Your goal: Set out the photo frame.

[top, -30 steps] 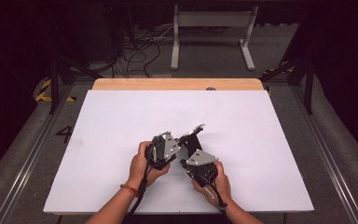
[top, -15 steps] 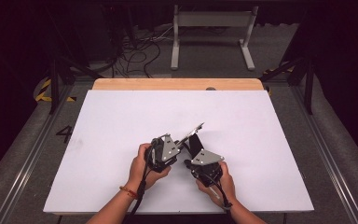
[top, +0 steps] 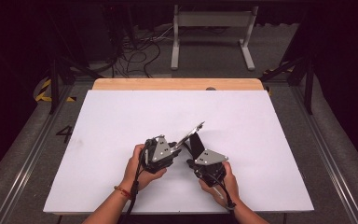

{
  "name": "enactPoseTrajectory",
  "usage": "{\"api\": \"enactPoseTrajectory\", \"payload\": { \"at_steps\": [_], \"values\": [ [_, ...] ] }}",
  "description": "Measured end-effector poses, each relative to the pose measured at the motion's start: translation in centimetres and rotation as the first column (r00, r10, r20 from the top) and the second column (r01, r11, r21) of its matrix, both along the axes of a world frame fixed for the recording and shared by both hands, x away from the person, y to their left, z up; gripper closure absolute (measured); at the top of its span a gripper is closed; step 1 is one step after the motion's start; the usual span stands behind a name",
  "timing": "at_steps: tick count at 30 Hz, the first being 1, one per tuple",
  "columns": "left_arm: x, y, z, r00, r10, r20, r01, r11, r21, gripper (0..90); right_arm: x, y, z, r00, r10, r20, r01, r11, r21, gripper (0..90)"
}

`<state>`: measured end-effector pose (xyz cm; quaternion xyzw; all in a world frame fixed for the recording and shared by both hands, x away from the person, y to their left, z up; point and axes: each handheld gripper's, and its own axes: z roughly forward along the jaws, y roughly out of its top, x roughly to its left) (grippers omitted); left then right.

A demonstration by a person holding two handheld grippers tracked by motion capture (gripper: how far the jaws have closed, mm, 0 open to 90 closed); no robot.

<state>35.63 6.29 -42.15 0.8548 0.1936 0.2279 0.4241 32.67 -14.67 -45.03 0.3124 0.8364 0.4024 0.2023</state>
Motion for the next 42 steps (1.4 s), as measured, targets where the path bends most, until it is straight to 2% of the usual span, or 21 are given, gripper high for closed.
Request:
{"api": "enactPoseTrajectory", "payload": {
  "at_steps": [3,4,5,7,8,10,12,18,28,37,42],
  "values": [
    [0.2,0.2,-0.2,1.0,-0.001,0.004,0.001,1.0,0.003,74.6,-0.1,0.0,-0.2,1.0,-0.008,-0.003,0.008,1.0,0.005,90.0],
    [0.2,0.1,-0.3,0.9999,0.01,0.014,-0.01,0.9997,0.02,74.7,-0.1,0.0,-0.2,1.0,-0.009,-0.002,0.009,1.0,0.007,90.0],
    [0.2,0.1,-0.4,0.9996,0.014,0.023,-0.014,0.9994,0.032,79.8,-0.1,0.1,-0.2,0.9999,-0.014,-0.002,0.014,1.0,0.008,90.0],
    [0.3,0.3,-0.5,0.9999,0.013,0.003,-0.013,0.9999,0.004,79.9,-0.2,0.2,-0.3,0.9998,-0.02,0.003,0.02,1.0,0.005,90.0],
    [0.3,0.4,-0.5,1.0,0.009,0.002,-0.009,1.0,0.003,79.9,-0.2,0.2,-0.3,0.9997,-0.023,0.006,0.023,1.0,0.003,90.0],
    [0.3,0.3,-0.5,0.9999,0.01,0.008,-0.01,0.9999,0.008,80.2,-0.3,0.3,-0.3,0.9996,-0.025,0.012,0.025,1.0,-0.004,90.0],
    [0.1,0.1,-0.5,0.9996,0.012,0.027,-0.013,0.9994,0.032,80.4,-0.4,0.3,-0.3,0.9994,-0.023,0.024,0.024,1.0,-0.016,90.0],
    [-0.4,-0.3,-0.4,0.9995,0.002,0.032,-0.004,0.998,0.063,80.4,-0.2,-0.4,-0.4,0.999,-0.043,0.01,0.043,0.999,-0.021,90.0],
    [-0.8,-1.1,-0.2,0.9992,0.028,0.029,-0.029,0.9977,0.061,80.3,0.3,-1.5,-0.2,0.9985,-0.054,0.003,0.054,0.998,-0.007,90.0],
    [-0.6,-1.0,-0.8,0.9999,0.013,0.01,-0.013,0.9994,0.032,77.2,0.5,-2.2,-0.1,0.9975,-0.071,0.005,0.071,0.997,-0.012,90.0],
    [-0.2,-1.2,-1.5,0.9999,0.011,0.009,-0.012,0.9984,0.056,72.1,0.7,-2.5,-0.1,0.9985,-0.055,-0.003,0.055,0.998,0.001,90.0]
  ]
}}
